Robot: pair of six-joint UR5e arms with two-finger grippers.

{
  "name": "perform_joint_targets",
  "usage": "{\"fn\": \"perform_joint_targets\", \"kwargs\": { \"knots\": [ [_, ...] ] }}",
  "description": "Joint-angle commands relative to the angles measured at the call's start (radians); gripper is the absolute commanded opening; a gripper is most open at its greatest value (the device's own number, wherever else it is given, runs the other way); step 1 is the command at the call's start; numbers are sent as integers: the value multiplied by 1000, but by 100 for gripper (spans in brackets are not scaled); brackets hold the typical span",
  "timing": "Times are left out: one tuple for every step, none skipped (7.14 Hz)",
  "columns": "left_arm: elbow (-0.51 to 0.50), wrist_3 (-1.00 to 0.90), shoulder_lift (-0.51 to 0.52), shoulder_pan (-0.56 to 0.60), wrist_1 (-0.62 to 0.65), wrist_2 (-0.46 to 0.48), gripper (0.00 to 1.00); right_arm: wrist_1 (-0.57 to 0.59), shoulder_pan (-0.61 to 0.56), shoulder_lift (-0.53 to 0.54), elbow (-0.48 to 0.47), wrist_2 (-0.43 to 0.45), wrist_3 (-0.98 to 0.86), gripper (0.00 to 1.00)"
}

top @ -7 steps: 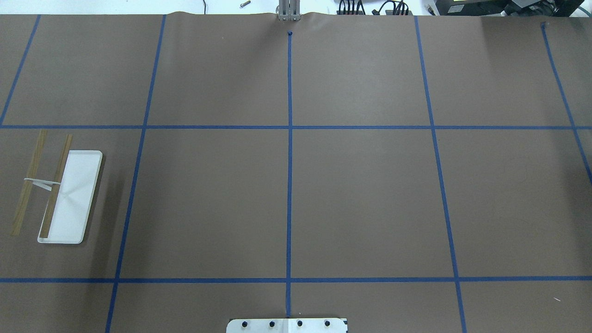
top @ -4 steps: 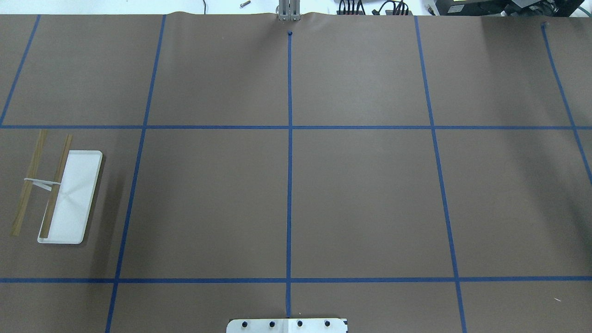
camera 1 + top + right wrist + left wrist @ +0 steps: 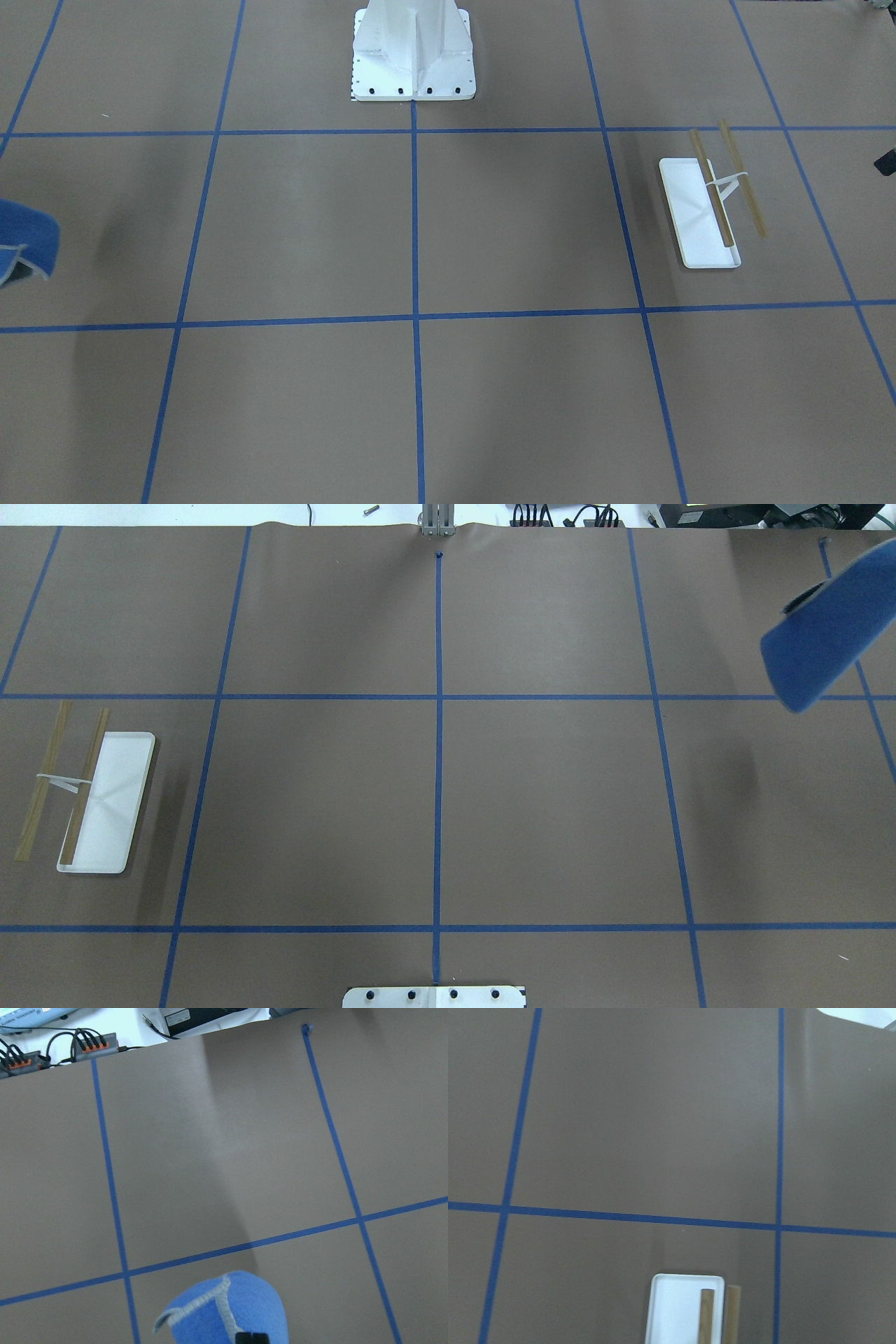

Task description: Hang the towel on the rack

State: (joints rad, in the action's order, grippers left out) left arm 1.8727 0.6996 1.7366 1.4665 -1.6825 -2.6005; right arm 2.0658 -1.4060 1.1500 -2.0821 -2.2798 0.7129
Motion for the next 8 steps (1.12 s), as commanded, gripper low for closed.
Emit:
{"fn": "perform_joint_targets", "kwargs": {
  "knots": [
    [-6,281,153,-95,-2,-7,98,30,167,-177,-10,3,290,0],
    [-6,352,185,-130,-3,-7,98,27,226,-241,-3,5,424,0],
    [-6,430,201,-171,-49,-7,98,25,252,-316,13,5,551,0],
    [-18,531,202,-222,-166,-4,98,25,277,-385,33,5,648,0],
    [-52,614,204,-253,-300,-1,98,25,291,-451,71,5,728,0],
    [-113,620,204,-282,-498,5,98,23,300,-516,114,5,791,0],
    [-160,648,204,-319,-651,6,98,-11,315,-560,158,8,865,0],
    [-164,723,210,-362,-699,34,98,-50,320,-594,207,8,920,0]
  ]
}}
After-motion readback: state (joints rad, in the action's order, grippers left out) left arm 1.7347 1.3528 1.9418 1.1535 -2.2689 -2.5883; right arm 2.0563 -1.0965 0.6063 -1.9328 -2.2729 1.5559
